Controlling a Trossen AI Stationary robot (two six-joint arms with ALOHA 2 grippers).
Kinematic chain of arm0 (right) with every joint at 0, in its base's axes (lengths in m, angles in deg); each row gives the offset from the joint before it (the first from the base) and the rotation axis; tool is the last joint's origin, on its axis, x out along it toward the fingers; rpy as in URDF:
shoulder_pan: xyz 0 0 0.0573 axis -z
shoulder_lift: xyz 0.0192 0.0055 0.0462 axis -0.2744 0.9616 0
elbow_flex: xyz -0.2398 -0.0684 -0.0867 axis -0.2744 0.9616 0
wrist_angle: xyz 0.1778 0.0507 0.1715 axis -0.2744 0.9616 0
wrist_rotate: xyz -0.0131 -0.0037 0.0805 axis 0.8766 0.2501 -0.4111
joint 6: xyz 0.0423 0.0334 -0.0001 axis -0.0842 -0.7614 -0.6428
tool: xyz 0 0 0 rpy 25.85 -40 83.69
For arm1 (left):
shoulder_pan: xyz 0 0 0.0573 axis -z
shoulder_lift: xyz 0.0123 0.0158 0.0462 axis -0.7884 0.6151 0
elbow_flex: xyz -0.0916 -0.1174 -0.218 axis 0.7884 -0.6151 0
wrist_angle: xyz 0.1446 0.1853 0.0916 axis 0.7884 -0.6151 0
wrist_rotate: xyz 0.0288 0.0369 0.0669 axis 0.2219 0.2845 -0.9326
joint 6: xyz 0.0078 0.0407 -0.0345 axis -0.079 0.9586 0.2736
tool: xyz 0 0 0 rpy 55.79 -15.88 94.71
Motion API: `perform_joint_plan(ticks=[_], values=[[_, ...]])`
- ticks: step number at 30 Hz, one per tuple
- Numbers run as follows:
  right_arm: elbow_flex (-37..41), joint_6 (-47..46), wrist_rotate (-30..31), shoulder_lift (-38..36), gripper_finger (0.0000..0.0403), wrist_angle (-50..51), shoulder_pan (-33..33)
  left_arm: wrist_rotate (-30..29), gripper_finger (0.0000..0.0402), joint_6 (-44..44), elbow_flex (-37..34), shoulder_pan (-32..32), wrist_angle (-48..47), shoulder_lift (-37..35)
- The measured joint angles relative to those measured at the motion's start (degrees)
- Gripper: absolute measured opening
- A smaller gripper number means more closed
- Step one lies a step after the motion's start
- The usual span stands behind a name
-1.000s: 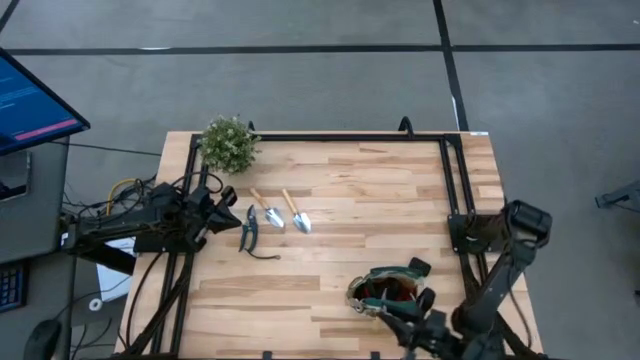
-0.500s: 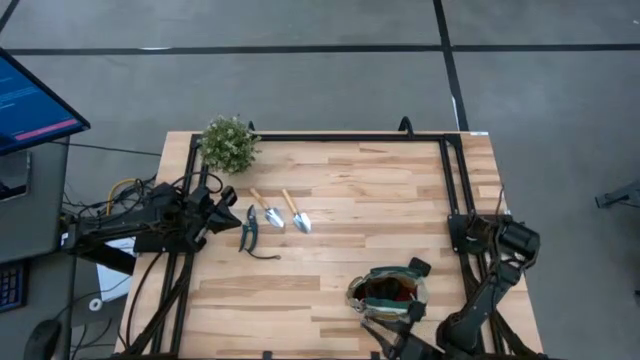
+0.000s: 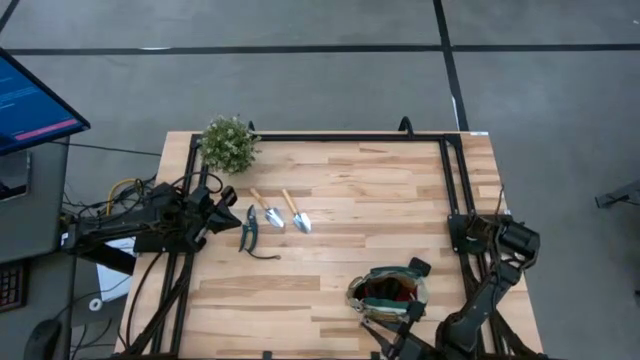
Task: Pick & Place Garden tools in Gardening bag
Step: Put the brown trowel into the gardening bag
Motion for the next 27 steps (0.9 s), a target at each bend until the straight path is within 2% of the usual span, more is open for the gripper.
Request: perform_joint_plan(ticks=[5, 9, 13, 16, 18, 20, 22, 24, 27], values=[[0.0, 0.1, -0.1, 0.0, 0.0052, 2.6, -2.5, 0.0, 0.0017, 0.0, 0.0, 0.0, 0.0, 0.0], [0.1, -1.0, -0.1, -0.1, 0.0052, 3.0, -1.0, 0.0, 0.0017, 0.0, 0.0, 0.0, 0.0, 0.0], [0.2, -8.9, 0.0, -3.9, 0.0052, 1.7, 0.6, 0.0, 0.0017, 0.0, 0.0, 0.0, 0.0, 0.0], [0.4, -14.1, -1.2, -9.4, 0.0052, 9.0, -1.6, 0.0, 0.0017, 0.0, 0.0, 0.0, 0.0, 0.0], [2.2, -25.5, -9.2, -15.1, 0.0052, 19.0, -3.2, 0.0, 0.0017, 0.0, 0.0, 0.0, 0.0, 0.0], [4.4, -42.5, -19.5, -22.0, 0.0052, 31.3, -3.4, 0.0, 0.0017, 0.0, 0.0, 0.0, 0.0, 0.0], [5.4, -55.2, -30.1, -27.1, 0.0052, 42.4, -0.8, 0.0, 0.0017, 0.0, 0.0, 0.0, 0.0, 0.0], [6.6, -55.8, -41.4, -29.6, 0.0052, 44.9, 3.0, 0.0, 0.0017, 0.0, 0.0, 0.0, 0.0, 0.0], [9.4, -46.5, -57.4, -33.0, 0.0052, 38.0, 6.3, 0.0, 0.0017, 0.0, 0.0, 0.0, 0.0, 0.0]])
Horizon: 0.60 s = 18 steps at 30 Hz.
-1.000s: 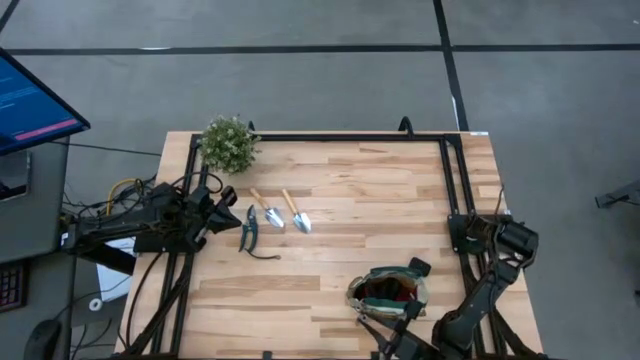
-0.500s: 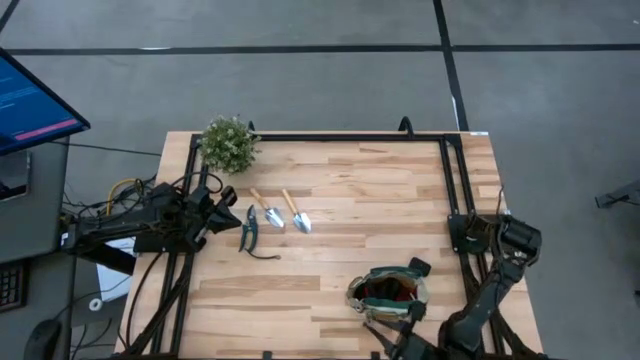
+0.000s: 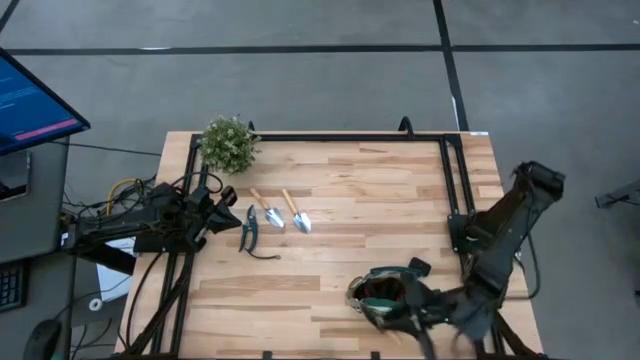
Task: Pick & Place Garden tools in Gardening bag
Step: Put the brown trowel into the gardening bag
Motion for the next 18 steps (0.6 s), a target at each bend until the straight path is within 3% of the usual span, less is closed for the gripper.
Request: perform_joint_plan(ticks=[3, 8, 18], values=[[2.8, 5.7, -2.9, -2.2, 0.0052, -4.8, -0.7, 0.0, 0.0017, 0.0, 0.0, 0.0, 0.1, 0.0], [10.9, 12.5, 3.3, -2.7, 0.0052, -11.1, -3.8, 0.0, 0.0017, 0.0, 0.0, 0.0, 0.2, 0.0], [32.1, 29.0, 6.5, -2.0, 0.0052, -56.8, -4.3, 0.0, 0.0017, 0.0, 0.0, 0.0, 0.2, 0.0]])
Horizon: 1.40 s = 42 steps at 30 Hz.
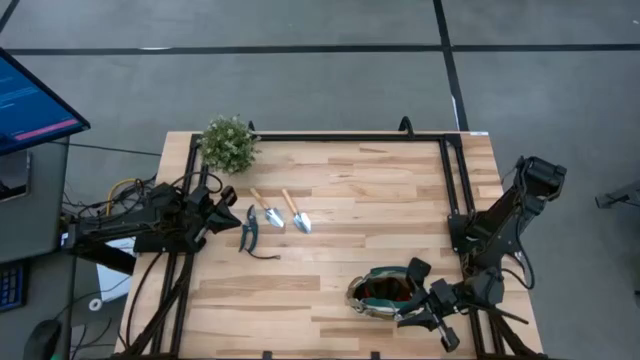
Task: Pick & Place Garden tools in Gardening bag
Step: Put the brown trowel into the gardening bag
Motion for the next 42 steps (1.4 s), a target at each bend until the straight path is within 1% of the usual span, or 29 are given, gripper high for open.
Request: perform_joint_plan(ticks=[2, 4, 7, 8, 10, 12, 13, 16, 21, 24, 26, 28, 31, 34, 42], values=[[2.3, 0.0, 0.0, 1.3, 0.0052, -2.8, 0.0, 0.0, 0.0017, 0.0, 0.0, 0.0, 0.0, 0.0], [2.6, 0.2, 0.0, 2.3, 0.0052, -4.3, 0.5, 0.0, 0.0017, 0.0, 0.0, 0.0, 0.0, 0.0], [2.7, 0.2, 0.2, 3.4, 0.0052, -4.1, 2.0, 0.0, 0.0017, 0.0, 0.0, 0.0, 0.0, 0.0], [2.7, 0.1, 1.3, 3.9, 0.0052, -4.0, 2.5, 0.0, 0.0017, 0.0, 0.0, 0.0, 0.0, 0.0], [2.4, -1.0, 6.3, 5.0, 0.0052, -4.0, 3.1, 0.0, 0.0017, 0.0, 0.0, 0.0, 0.0, 0.0], [1.1, -1.3, 13.5, 6.7, 0.0052, -3.1, 2.5, 0.0, 0.0017, 0.0, 0.0, 0.0, 0.0, 0.0], [0.0, -0.6, 17.5, 7.6, 0.0052, -2.7, 1.9, 0.0, 0.0017, 0.0, 0.0, 0.0, 0.0, 0.0], [-4.7, 2.9, 26.5, 10.7, 0.0052, -0.7, -0.7, 0.0, 0.0017, 0.0, 0.0, 0.0, 0.0, 0.0], [-15.1, 7.3, 36.3, 16.2, 0.0052, 5.5, -3.4, 0.0, 0.0017, 0.0, 0.0, 0.0, 0.0, 0.0], [-20.4, 7.9, 45.2, 20.3, 0.0052, 10.5, -3.5, 0.0, 0.0017, 0.0, 0.0, 0.0, 0.0, 0.0], [-22.7, 7.7, 49.5, 23.1, 0.0052, 11.3, -3.2, 0.0, 0.0017, 0.0, 0.0, 0.0, 0.0, 0.0], [-24.5, 6.9, 50.8, 25.5, 0.0052, 11.2, -2.5, 0.0, 0.0017, 0.0, 0.0, 0.0, 0.0, 0.0], [-27.1, 5.3, 50.9, 28.9, 0.0052, 11.2, -1.5, 0.0, 0.0017, 0.0, 0.0, 0.0, 0.0, 0.0], [-29.7, 5.6, 51.0, 31.5, 0.0052, 11.2, -0.9, 0.0, 0.0017, 0.0, 0.0, 0.0, 0.0, 0.0], [-31.1, 7.1, 51.0, 32.6, 0.0052, 12.0, -2.2, 0.0, 0.0017, 0.0, 0.0, 0.0, 0.0, 0.0]])
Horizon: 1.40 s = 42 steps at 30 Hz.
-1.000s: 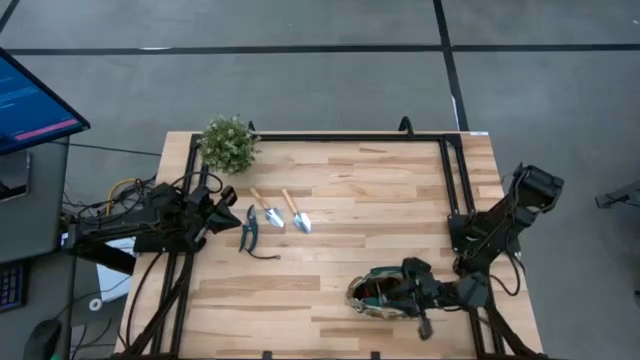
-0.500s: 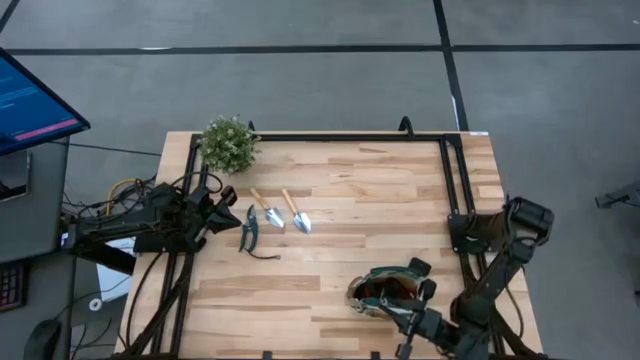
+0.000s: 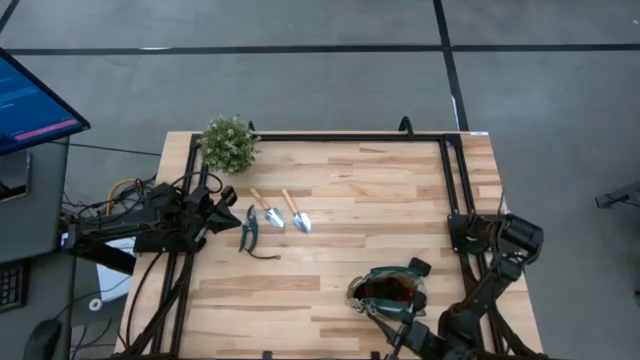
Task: Pick & Place Garden tools in Gardening bag
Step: Put the brown trowel into the gardening bag
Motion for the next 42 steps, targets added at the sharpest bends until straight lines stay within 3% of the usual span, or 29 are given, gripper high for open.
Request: perform_joint_plan(ticks=[12, 26, 37, 42], values=[[0.2, -8.9, 0.0, 1.4, 0.0052, 14.4, 0.7, 0.0, 0.0017, 0.0, 0.0, 0.0, 0.0, 0.0], [0.3, -7.3, 0.0, 1.0, 0.0052, 16.5, -1.3, 0.0, 0.0017, 0.0, 0.0, 0.0, 0.0, 0.0], [5.6, -24.1, -0.3, 1.4, 0.0052, 17.6, -0.4, 0.0, 0.0017, 0.0, 0.0, 0.0, 0.0, 0.0], [7.1, -28.4, -4.0, 1.4, 0.0052, 18.8, -1.6, 0.0, 0.0017, 0.0, 0.0, 0.0, 0.0, 0.0]])
